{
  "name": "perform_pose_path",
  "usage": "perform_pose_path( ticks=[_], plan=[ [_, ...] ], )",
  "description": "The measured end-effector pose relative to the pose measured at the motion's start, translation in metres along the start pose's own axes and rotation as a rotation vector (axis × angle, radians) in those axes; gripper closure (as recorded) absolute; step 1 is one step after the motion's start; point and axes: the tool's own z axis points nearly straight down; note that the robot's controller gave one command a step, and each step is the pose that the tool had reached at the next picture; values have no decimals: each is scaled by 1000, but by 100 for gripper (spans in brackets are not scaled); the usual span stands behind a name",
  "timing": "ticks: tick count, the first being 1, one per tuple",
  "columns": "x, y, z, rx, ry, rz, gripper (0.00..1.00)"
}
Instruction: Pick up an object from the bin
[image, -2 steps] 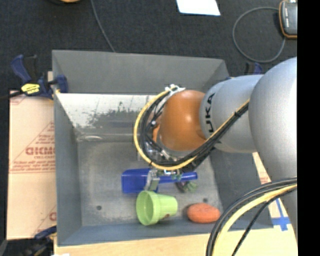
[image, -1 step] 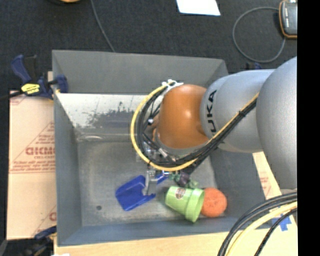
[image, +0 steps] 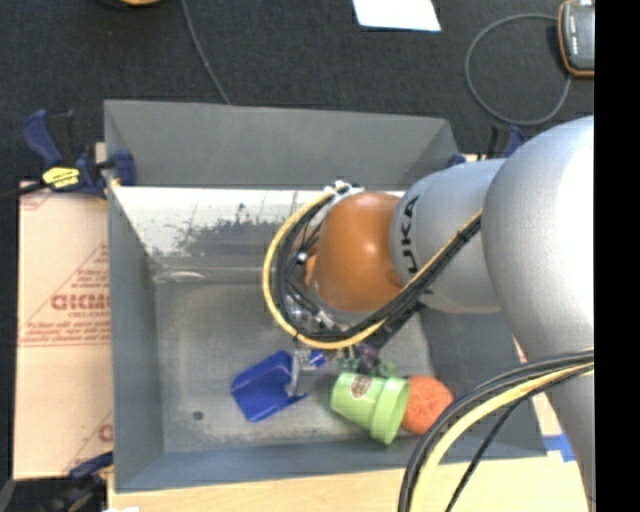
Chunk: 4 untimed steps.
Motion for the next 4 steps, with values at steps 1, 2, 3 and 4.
perform_pose_path(
  ticks=[1, 2, 3, 4],
  plan=[
    [-2, 4, 5, -4, -2, 65, 0],
    [-2, 0, -2, -1, -6, 8, 100],
    [-2, 0, -2, -1, -6, 9, 100],
    [-2, 0, -11, -1, -5, 10, 100]
  ],
)
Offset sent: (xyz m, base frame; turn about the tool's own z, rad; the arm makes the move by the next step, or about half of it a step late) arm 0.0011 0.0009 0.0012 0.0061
